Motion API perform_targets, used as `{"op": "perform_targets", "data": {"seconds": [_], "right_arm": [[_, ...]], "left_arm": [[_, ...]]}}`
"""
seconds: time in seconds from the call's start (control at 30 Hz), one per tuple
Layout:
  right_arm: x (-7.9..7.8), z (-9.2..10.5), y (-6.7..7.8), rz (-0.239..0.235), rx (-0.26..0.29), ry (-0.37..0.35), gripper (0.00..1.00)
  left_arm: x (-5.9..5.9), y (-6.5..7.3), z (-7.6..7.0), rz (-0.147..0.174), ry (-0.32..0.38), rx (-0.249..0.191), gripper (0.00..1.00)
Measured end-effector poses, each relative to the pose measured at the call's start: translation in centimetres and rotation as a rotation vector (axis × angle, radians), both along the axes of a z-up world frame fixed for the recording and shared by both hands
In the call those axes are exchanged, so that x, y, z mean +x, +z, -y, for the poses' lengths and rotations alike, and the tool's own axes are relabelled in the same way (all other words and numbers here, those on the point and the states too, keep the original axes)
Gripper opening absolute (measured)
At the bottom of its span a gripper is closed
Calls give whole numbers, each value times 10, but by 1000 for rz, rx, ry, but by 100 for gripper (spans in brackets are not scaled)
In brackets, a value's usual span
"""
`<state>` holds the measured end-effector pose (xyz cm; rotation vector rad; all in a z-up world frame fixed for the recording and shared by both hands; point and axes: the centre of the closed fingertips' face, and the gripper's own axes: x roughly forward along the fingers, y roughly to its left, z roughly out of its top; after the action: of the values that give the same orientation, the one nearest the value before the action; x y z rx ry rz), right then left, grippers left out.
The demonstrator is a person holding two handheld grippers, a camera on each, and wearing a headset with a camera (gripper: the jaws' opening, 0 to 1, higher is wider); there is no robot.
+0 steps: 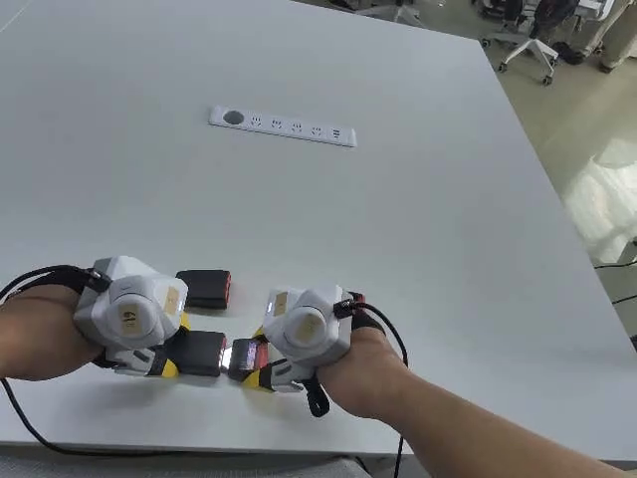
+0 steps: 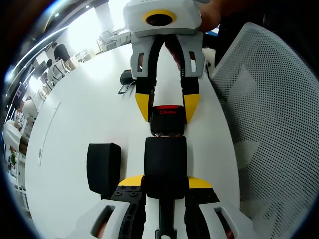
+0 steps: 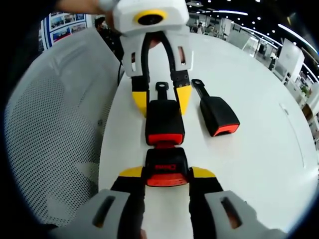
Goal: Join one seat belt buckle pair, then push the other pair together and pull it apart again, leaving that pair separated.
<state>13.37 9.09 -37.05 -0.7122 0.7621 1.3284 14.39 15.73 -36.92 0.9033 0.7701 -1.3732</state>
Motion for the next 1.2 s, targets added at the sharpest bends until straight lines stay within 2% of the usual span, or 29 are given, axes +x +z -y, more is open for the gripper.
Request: {"op": "perform_targets", "data": {"seconds": [0.2,0.3,0.37,0.5,0.67,0.73,0.97,1.03,1.1,1.2], "right_arm": [[0,0,0,-4,-1,-4,34],[0,-1,2,-9,9,-4,34],[3,1,3,14,6,15,35],[2,2,9,-4,18,9,35],[2,3,22,-7,41,-10,33],[4,4,27,1,48,-16,33],[19,18,44,33,64,-39,33],[24,26,44,37,63,-43,33],[28,34,41,38,55,-46,33],[35,51,35,37,27,-46,33]], "left_arm": [[-6,8,3,5,-1,32,30],[-5,7,2,9,-14,51,31],[-4,5,2,5,-16,54,31],[-2,7,-1,2,-2,64,32],[0,33,7,18,18,5,32],[5,47,8,52,7,2,31],[24,64,12,87,21,-12,32],[29,63,14,87,21,-6,32],[35,59,11,103,-29,34,33],[46,57,10,97,-25,39,34]]}}
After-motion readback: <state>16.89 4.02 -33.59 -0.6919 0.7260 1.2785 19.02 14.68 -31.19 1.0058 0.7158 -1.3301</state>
